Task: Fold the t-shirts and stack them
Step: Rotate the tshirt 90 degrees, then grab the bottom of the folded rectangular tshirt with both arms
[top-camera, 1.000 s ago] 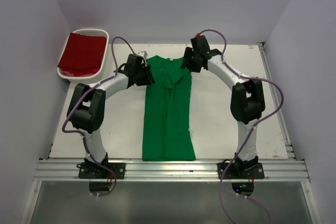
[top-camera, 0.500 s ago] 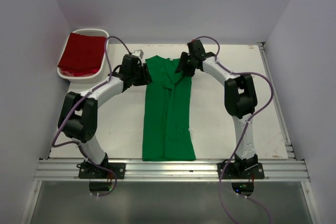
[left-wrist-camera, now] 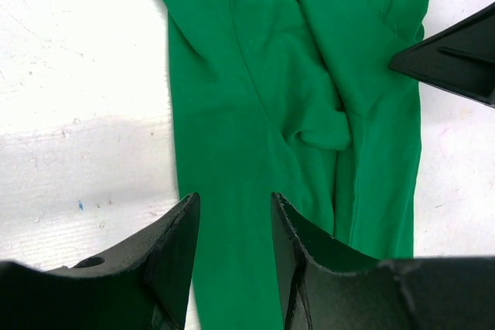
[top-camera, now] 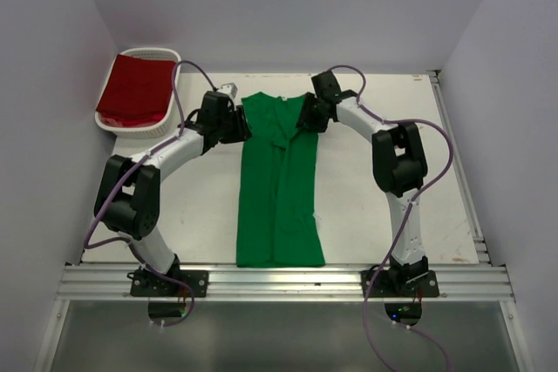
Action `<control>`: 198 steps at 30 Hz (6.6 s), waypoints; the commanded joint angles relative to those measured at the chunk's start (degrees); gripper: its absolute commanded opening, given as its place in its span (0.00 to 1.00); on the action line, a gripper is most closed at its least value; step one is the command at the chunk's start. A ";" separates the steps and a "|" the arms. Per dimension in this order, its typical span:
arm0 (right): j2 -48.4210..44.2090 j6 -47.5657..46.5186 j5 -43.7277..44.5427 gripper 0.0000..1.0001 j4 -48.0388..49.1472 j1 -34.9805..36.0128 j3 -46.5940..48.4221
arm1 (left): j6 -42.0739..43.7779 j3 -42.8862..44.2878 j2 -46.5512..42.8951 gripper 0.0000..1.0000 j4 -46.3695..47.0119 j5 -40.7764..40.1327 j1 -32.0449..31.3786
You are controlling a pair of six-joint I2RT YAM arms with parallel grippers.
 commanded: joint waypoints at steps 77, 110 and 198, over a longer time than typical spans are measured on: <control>-8.33 -16.34 -5.38 0.64 3.75 3.85 4.90 | 0.44 15.05 11.28 0.49 4.00 -0.58 1.78; 18.65 -9.48 2.19 0.00 -9.95 -6.44 31.17 | -1.76 43.03 41.96 0.00 -6.81 1.88 6.26; -57.72 11.70 -7.91 0.54 14.73 25.11 -73.76 | -20.57 -47.76 -43.30 0.61 -15.35 5.84 -17.56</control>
